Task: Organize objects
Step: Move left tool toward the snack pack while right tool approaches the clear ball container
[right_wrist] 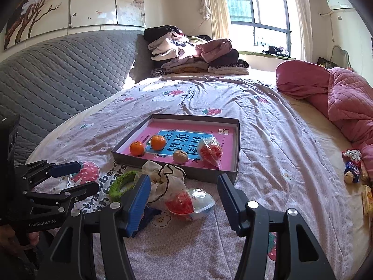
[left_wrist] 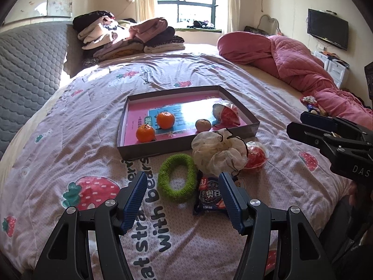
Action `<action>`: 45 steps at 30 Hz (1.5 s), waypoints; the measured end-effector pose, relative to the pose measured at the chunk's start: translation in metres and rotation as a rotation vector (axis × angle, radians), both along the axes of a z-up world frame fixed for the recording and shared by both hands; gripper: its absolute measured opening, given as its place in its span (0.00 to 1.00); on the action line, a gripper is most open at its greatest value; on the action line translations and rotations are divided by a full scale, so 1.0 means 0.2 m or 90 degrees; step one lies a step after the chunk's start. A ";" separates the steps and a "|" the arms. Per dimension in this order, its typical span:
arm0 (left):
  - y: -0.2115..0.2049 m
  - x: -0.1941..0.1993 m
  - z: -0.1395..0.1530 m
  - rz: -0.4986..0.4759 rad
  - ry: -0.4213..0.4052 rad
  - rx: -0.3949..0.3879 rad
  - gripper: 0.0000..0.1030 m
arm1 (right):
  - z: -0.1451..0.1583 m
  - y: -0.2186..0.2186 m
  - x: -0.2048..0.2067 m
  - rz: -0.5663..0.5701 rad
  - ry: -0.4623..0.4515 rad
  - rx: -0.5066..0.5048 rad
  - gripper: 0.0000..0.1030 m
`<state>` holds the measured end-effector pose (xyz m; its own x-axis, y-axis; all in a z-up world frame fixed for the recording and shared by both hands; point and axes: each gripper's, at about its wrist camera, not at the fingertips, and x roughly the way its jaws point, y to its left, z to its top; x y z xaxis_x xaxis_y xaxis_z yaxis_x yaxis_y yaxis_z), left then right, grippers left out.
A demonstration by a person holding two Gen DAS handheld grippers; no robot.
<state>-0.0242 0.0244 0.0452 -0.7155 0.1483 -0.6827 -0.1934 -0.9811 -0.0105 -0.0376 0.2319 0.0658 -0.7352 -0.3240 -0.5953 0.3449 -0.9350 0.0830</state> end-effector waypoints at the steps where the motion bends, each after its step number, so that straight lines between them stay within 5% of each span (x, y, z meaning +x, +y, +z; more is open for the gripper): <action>1: 0.00 0.00 -0.01 -0.001 -0.003 -0.002 0.63 | -0.01 0.00 0.00 0.001 -0.003 0.002 0.57; 45: 0.13 0.01 -0.33 -0.063 -0.125 0.041 0.63 | -0.24 -0.01 0.01 0.004 -0.081 0.030 0.57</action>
<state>-0.0225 0.0495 -0.0204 -0.5494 0.2586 -0.7945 -0.2765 -0.9536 -0.1192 -0.0364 0.2304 0.0188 -0.6506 -0.2978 -0.6986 0.3401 -0.9367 0.0825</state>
